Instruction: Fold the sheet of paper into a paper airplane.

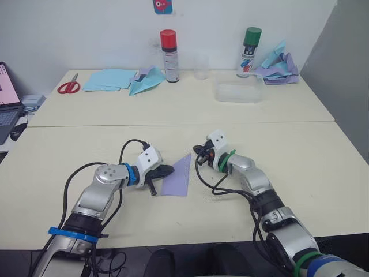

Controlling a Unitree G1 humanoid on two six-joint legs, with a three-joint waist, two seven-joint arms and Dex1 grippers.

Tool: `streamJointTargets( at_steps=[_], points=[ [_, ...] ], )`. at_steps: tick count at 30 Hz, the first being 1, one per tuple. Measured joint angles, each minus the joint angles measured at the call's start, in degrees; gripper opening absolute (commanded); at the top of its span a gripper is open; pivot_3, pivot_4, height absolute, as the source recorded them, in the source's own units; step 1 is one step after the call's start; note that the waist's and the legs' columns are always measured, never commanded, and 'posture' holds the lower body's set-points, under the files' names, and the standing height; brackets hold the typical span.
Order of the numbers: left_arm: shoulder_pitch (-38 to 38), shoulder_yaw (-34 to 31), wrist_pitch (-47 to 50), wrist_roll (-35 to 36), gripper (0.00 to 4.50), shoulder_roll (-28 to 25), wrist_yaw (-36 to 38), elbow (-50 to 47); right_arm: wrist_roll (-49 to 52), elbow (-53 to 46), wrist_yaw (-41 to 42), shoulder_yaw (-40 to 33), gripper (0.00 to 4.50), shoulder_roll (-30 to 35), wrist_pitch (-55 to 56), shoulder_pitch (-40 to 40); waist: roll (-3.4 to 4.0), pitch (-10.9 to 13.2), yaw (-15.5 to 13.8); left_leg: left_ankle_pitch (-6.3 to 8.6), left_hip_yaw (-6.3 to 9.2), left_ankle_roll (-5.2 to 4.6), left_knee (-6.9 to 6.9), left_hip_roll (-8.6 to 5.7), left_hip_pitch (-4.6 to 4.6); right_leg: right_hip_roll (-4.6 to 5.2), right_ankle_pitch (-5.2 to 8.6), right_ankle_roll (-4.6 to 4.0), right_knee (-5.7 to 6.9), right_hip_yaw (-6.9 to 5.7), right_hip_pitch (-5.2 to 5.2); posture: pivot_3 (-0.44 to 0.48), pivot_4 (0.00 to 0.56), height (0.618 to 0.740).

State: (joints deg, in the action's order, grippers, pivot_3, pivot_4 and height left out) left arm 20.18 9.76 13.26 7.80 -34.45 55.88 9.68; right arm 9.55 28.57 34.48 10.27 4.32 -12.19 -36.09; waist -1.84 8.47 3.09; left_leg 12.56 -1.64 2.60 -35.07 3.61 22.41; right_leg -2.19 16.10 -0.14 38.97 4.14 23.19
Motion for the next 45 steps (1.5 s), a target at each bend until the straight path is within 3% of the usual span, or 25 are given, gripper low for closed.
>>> streamJointTargets(
  at_steps=[5, 13, 21, 25, 29, 32, 35, 42, 45],
  points=[
    [0.14, 0.07, -0.1, 0.0, 0.0, 0.01, 0.07, 0.26, -2.28, -4.94, 5.17, 4.62, 0.03, 1.97, -0.47, 1.87, -0.01, -0.01, -0.04, 0.0, 0.03, 0.0, 0.0, 0.0, 0.0, -0.01, 0.01, -0.01, 0.0, -0.04, -0.01, 0.0, 0.15, 0.74],
    [0.34, 0.33, -0.23, -0.12, 0.0, 0.13, -0.04, 0.87, -6.16, -15.57, 12.49, 13.54, 0.03, 7.8, -10.04, 5.62, 0.01, -0.21, -0.03, 0.0, 0.01, 0.0, -0.02, -0.01, -0.07, 0.0, 0.01, -0.02, 0.01, -0.01, -0.04, 0.0, 0.15, 0.74],
    [0.05, 0.14, -0.14, -0.08, 0.0, 0.2, -0.11, 1.01, 1.42, -28.34, 26.03, 18.26, 0.03, 13.63, -27.2, 8.66, 0.04, -0.38, -0.02, 0.0, 0.03, 0.0, -0.02, -0.02, -0.09, -0.03, 0.03, -0.04, 0.01, -0.03, -0.04, 0.0, 0.15, 0.74],
    [-0.35, -0.51, 0.34, 0.31, 0.0, 0.68, -0.18, 0.8, 6.3, -32.93, 29.39, 18.93, 0.03, 15.96, -36.95, 8.55, 0.01, -0.37, -0.04, 0.0, 0.05, 0.0, -0.02, -0.03, -0.07, -0.03, 0.04, -0.06, 0.0, -0.04, -0.03, 0.0, 0.15, 0.74],
    [-0.26, -0.57, 0.44, 0.31, 0.0, 0.71, -0.17, 0.78, 7.97, -33.29, 25.59, 14.98, 0.03, 14.52, -39.74, 8.35, 0.0, -0.34, -0.03, 0.0, 0.05, 0.0, -0.02, -0.05, -0.05, -0.03, 0.04, -0.05, 0.0, -0.05, -0.01, 0.0, 0.15, 0.74],
    [-0.2, -0.6, 0.44, 0.31, 0.0, 0.75, -0.14, 0.85, 9.62, -34.12, 18.63, 7.11, 0.65, 11.43, -42.46, 5.96, 0.01, -0.33, -0.02, 0.0, 0.06, 0.01, -0.02, -0.04, -0.04, -0.03, 0.03, -0.04, 0.01, -0.05, 0.0, 0.0, 0.15, 0.74],
    [-0.12, -0.56, 0.41, 0.31, 0.0, 0.96, -0.05, 0.89, 9.51, -37.05, 11.25, 3.07, 1.71, 9.69, -46.89, 4.12, 0.0, -0.34, -0.17, 0.0, 0.08, 0.01, -0.01, -0.02, -0.01, -0.02, 0.04, -0.05, -0.02, -0.06, 0.0, 0.0, 0.15, 0.74],
    [0.65, -0.6, 0.04, 0.22, 0.0, 1.82, -0.34, 2.14, 7.74, -38.47, 0.03, 6.53, 4.25, 6.91, -54.83, 5.7, 0.0, -0.34, -0.2, 0.0, 0.07, 0.0, -0.01, -0.02, 0.03, 0.02, 0.03, -0.02, -0.02, -0.04, 0.02, 0.0, 0.15, 0.74],
    [0.6, -0.67, 0.03, 0.12, 0.0, 2.15, -0.8, 2.24, 6.98, -37.61, -2.92, 7.45, 4.25, 5.33, -55.22, 5.16, -0.01, -0.35, -0.2, 0.0, 0.07, 0.0, -0.02, -0.02, 0.0, 0.02, 0.02, -0.01, -0.01, -0.04, 0.0, 0.0, 0.15, 0.74]
  ],
)
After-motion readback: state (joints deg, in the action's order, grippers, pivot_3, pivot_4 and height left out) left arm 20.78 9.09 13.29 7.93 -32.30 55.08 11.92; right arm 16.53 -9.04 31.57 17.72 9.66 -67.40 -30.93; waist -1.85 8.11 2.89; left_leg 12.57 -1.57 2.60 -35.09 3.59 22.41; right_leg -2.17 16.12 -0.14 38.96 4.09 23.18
